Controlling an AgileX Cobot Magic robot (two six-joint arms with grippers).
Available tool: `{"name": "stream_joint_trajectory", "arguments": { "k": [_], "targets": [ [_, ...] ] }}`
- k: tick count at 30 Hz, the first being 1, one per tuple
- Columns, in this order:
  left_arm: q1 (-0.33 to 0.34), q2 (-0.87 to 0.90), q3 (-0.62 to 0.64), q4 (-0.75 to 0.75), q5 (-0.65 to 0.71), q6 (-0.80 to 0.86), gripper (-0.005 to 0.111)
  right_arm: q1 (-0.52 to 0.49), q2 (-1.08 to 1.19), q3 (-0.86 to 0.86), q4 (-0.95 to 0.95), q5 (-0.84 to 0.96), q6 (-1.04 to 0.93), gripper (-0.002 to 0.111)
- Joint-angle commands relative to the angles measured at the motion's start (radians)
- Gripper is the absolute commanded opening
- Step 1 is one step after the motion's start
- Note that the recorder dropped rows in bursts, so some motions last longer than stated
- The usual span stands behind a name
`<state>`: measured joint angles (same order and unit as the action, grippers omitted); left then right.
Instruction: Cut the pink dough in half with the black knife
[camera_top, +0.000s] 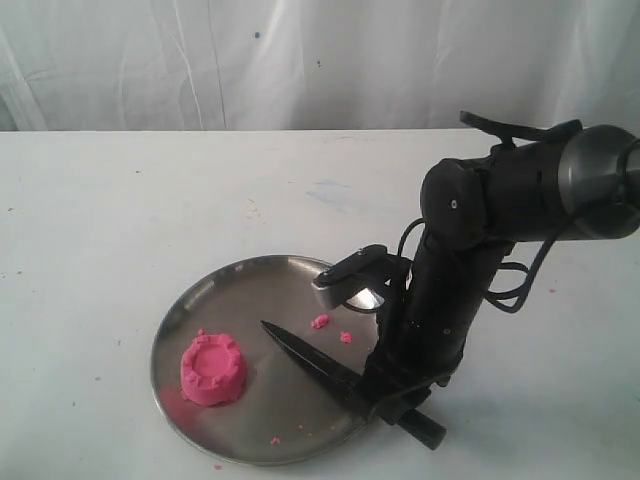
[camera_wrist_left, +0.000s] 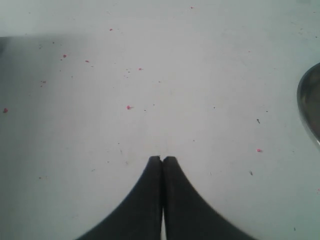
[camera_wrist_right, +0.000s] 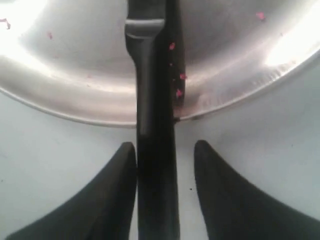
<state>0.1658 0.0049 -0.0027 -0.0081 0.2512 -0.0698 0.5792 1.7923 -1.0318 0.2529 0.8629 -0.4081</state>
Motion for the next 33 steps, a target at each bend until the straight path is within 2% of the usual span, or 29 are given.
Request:
{"name": "stream_joint_trajectory", "arguments": {
  "k": [1,8,16,21,24,26,29,32,33],
  "targets": [
    [0.002,-0.005,0.003,-0.006,0.005,0.0,0.0,0.001,0.003,0.006,-0.011,-0.014,0.004,0.04],
    [0.002,-0.005,0.003,-0.006,0.005,0.0,0.0,0.001,-0.004,0.0,-0.011,-0.02,0.012,0.04],
    [0.002,-0.005,0.003,-0.006,0.005,0.0,0.0,0.001,-0.116,-0.09,-0.011,0.085,0.047,0.04],
    [0.002,-0.005,0.003,-0.006,0.005,0.0,0.0,-0.017,-0.217,-0.096,-0.183,0.0,0.106,0.04],
    [0.002,-0.005,0.003,-0.006,0.005,0.0,0.0,-0.096,-0.22,-0.095,-0.412,-0.1,0.339,0.039],
    [0.002,-0.005,0.003,-0.006,0.005,0.0,0.0,-0.168,-0.203,-0.095,-0.469,-0.147,0.445,0.037],
    [0.002,-0.005,0.003,-0.006,0.005,0.0,0.0,-0.286,-0.167,-0.095,-0.384,-0.169,0.452,0.035],
    [0.002,-0.005,0.003,-0.006,0.005,0.0,0.0,-0.391,-0.121,-0.095,-0.164,-0.149,0.317,0.035],
    [0.002,-0.005,0.003,-0.006,0.005,0.0,0.0,-0.434,-0.106,-0.095,-0.037,-0.113,0.23,0.035]
  ]
}}
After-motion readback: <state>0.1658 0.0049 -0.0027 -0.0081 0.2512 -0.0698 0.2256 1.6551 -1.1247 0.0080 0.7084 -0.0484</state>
